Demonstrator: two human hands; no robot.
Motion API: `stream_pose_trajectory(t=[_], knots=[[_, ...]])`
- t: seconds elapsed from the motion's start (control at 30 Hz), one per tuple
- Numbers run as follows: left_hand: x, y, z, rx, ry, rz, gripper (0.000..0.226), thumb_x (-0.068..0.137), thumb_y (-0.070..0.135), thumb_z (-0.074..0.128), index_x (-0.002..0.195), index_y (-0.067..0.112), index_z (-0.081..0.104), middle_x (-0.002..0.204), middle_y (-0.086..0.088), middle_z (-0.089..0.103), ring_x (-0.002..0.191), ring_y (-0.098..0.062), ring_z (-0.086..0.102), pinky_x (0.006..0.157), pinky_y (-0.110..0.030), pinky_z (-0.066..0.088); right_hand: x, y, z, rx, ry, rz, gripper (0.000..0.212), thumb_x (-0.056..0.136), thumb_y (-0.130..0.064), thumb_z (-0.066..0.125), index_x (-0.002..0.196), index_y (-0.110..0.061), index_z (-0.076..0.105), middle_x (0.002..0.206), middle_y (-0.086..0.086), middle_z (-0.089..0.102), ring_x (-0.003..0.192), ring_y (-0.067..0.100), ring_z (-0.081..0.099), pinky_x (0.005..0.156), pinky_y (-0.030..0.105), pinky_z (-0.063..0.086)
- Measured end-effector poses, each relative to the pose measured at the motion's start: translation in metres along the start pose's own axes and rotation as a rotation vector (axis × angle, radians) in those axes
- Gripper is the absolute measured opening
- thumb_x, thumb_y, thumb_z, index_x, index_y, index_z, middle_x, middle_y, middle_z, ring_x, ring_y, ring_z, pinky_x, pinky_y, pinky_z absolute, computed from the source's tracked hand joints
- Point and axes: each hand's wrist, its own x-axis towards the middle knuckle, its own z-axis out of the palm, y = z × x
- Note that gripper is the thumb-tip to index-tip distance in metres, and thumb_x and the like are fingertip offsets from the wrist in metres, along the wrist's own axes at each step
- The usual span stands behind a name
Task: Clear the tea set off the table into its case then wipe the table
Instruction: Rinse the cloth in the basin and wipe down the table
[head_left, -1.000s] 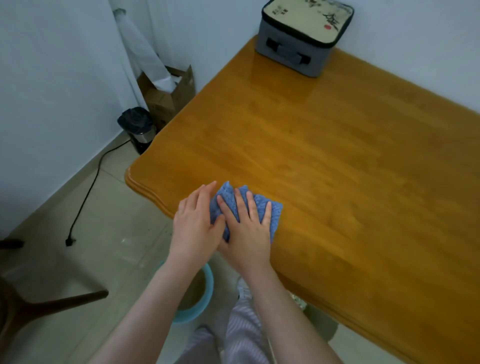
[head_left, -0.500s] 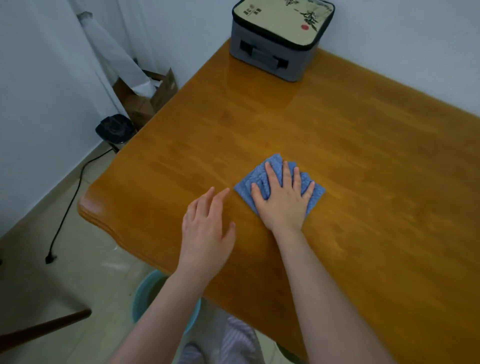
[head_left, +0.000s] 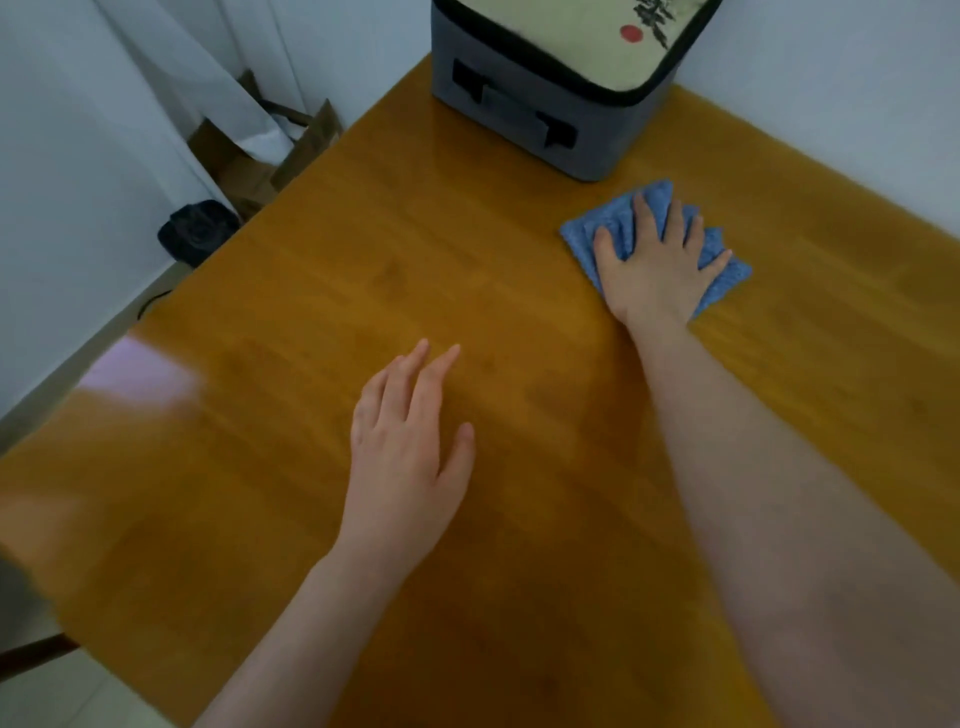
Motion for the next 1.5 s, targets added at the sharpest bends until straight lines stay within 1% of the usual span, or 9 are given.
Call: stream_pose_trajectory(t=[0.1,0.23,0.47,0.6,0.87,1.2,1.3,1.37,1.5], knots=[[0.014,0.01,0.007,-0.016,0.063,0.019,0.058,0.093,0.028,0.053,0.147,0.029,0.031,0.155,0.002,0.029,0.143,-0.02,0.019,0.116,-0.045,0.021,0.039,0.006,-0.004,0.021,0.015,-0.02,0.067,0.092,-0.066,0.022,0.152,-0.037,0.019,0.162,0.003,0.01,0.149,0.026,0.003,0.114,0.063,-0.004],[0.027,0.012,0.017,0.046,0.054,0.028,0.058,0.094,0.026,0.055,0.147,0.027,0.033,0.156,-0.002,0.027,0.143,-0.025,0.021,0.116,-0.044,0.02,0.068,0.009,-0.007,0.029,0.016,-0.035,0.067,0.092,-0.066,0.021,0.152,-0.037,0.019,0.162,0.004,0.011,0.149,0.027,0.004,0.113,0.063,-0.005],[0.025,0.02,0.024,0.134,-0.006,0.076,0.058,0.095,0.029,0.053,0.148,0.03,0.031,0.159,-0.002,0.019,0.146,-0.024,0.014,0.117,-0.041,0.009,0.041,0.007,-0.004,0.021,0.014,-0.067,0.066,0.092,-0.064,0.019,0.152,-0.038,0.017,0.162,0.002,0.011,0.149,0.026,0.003,0.114,0.063,-0.006],[0.004,0.02,0.02,0.146,-0.012,0.103,0.057,0.095,0.029,0.052,0.148,0.029,0.031,0.159,-0.002,0.02,0.146,-0.025,0.016,0.118,-0.044,0.013,-0.007,0.003,-0.001,0.005,0.007,-0.102,0.066,0.093,-0.065,0.019,0.152,-0.038,0.017,0.162,0.002,0.012,0.149,0.026,0.003,0.114,0.063,-0.006],[-0.07,0.004,0.009,0.142,-0.039,0.097,0.058,0.095,0.031,0.052,0.148,0.03,0.029,0.159,0.0,0.019,0.146,-0.024,0.016,0.118,-0.044,0.013,-0.139,-0.003,0.005,-0.008,-0.016,-0.147,0.066,0.092,-0.067,0.019,0.152,-0.039,0.015,0.162,-0.001,0.009,0.149,0.025,-0.001,0.114,0.061,-0.006],[-0.178,-0.038,-0.018,0.141,-0.035,0.087,0.05,0.094,0.029,0.054,0.142,0.037,0.04,0.157,-0.002,0.026,0.143,-0.029,0.022,0.116,-0.048,0.015,-0.362,-0.013,0.012,0.02,-0.015,-0.192,0.066,0.089,-0.066,0.025,0.149,-0.039,0.027,0.16,0.001,0.022,0.148,0.027,0.012,0.115,0.062,0.001],[-0.195,-0.052,-0.022,0.17,-0.024,0.106,0.046,0.097,0.038,0.046,0.142,0.037,0.041,0.156,-0.005,0.028,0.145,-0.029,0.019,0.118,-0.049,0.011,-0.411,-0.01,0.011,0.029,-0.028,-0.196,0.069,0.087,-0.068,0.021,0.149,-0.04,0.029,0.159,0.001,0.023,0.148,0.027,0.013,0.115,0.062,0.003],[-0.202,-0.057,-0.022,0.198,-0.03,0.127,0.048,0.095,0.042,0.041,0.143,0.037,0.04,0.156,-0.006,0.029,0.146,-0.029,0.016,0.118,-0.05,0.006,-0.437,-0.003,0.011,0.044,-0.022,-0.197,0.067,0.087,-0.069,0.024,0.147,-0.04,0.033,0.158,0.002,0.025,0.148,0.027,0.016,0.114,0.062,0.006],[-0.209,-0.056,-0.018,0.22,-0.044,0.14,0.056,0.095,0.042,0.048,0.147,0.035,0.03,0.158,-0.007,0.024,0.148,-0.03,0.01,0.117,-0.054,0.002,-0.474,0.023,0.013,0.065,0.01,-0.201,0.064,0.088,-0.065,0.038,0.146,-0.038,0.038,0.157,0.001,0.029,0.147,0.027,0.021,0.113,0.064,0.012]])
